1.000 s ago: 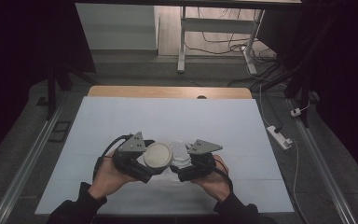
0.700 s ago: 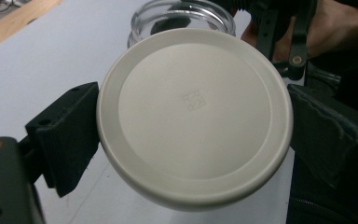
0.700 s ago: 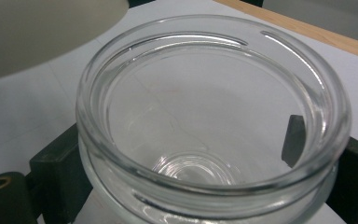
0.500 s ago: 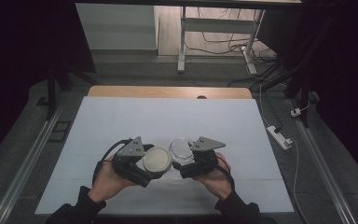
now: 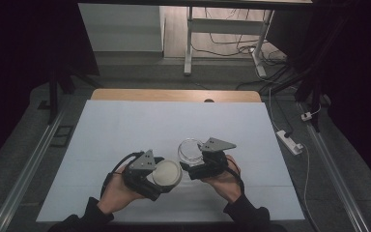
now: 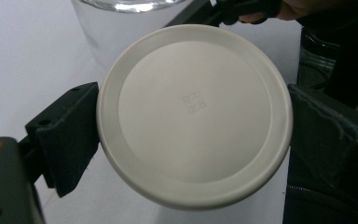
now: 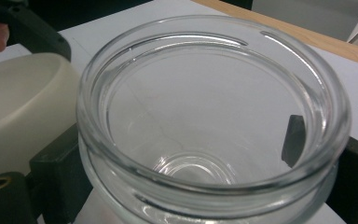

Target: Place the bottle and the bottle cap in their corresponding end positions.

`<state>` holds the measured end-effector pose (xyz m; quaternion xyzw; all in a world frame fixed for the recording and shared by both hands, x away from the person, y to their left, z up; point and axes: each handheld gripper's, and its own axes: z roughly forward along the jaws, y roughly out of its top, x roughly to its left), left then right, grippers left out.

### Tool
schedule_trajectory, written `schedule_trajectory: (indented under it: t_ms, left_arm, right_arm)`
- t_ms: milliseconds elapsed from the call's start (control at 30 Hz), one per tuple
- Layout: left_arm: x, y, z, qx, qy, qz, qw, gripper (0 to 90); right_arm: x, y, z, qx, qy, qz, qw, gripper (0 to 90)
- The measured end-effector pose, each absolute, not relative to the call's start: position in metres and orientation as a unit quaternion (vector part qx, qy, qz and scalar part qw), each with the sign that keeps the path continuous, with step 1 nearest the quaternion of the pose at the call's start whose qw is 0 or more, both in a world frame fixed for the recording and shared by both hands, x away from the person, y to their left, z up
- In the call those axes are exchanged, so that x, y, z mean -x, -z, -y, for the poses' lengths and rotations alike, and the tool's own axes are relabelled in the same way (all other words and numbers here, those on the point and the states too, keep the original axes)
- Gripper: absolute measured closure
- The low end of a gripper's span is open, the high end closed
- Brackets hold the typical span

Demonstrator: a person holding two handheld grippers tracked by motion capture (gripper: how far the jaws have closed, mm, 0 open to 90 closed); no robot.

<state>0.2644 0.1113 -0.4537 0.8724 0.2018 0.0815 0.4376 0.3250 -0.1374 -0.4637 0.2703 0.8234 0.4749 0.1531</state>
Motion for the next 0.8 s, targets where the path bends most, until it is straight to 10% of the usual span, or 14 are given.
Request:
schedule_trajectory:
  t_ms: [800]
  left_arm:
    - [-0.262,0.485,-0.099,-0.88,-0.051,-0.195,0.43,8.3]
  right_arm:
    - [-0.359,0.465,0.133,-0.291,-0.467,-0.818,0.167,6.2]
